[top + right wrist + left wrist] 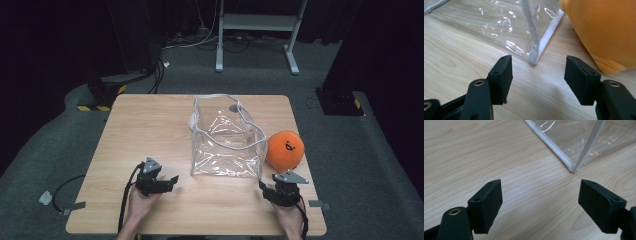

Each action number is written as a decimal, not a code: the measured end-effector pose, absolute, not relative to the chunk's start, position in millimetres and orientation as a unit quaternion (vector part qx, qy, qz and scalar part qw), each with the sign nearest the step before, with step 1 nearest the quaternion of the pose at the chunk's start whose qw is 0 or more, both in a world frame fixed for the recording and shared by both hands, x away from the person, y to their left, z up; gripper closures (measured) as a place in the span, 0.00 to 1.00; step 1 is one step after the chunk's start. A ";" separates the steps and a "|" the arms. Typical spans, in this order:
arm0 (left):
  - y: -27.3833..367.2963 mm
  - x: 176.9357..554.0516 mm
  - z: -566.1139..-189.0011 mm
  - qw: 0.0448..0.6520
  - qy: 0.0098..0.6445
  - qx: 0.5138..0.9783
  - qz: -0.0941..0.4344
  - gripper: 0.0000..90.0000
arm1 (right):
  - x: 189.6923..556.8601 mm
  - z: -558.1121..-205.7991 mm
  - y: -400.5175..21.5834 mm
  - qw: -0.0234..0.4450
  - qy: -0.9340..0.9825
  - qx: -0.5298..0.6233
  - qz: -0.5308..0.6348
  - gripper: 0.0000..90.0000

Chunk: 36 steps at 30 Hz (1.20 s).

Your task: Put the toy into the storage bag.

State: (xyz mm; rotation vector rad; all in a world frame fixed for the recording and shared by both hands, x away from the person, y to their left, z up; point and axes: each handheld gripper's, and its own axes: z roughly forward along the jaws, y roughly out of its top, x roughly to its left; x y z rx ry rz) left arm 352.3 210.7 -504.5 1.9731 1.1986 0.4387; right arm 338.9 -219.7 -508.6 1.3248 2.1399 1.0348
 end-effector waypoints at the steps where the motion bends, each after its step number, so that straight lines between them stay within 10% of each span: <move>1: 208.5 353.6 -503.7 0.387 0.467 0.776 0.173 0.23 | 340.0 -508.2 -217.9 0.206 0.768 0.479 0.372 0.45; 18: 165.5 376.2 -493.3 0.399 0.426 0.799 0.147 0.32 | 352.3 -508.1 -212.9 0.201 0.765 0.483 0.375 0.53; 36: 153.0 382.9 -493.3 0.410 0.413 0.801 0.144 0.73 | 361.1 -505.8 -208.8 0.186 0.767 0.475 0.390 0.78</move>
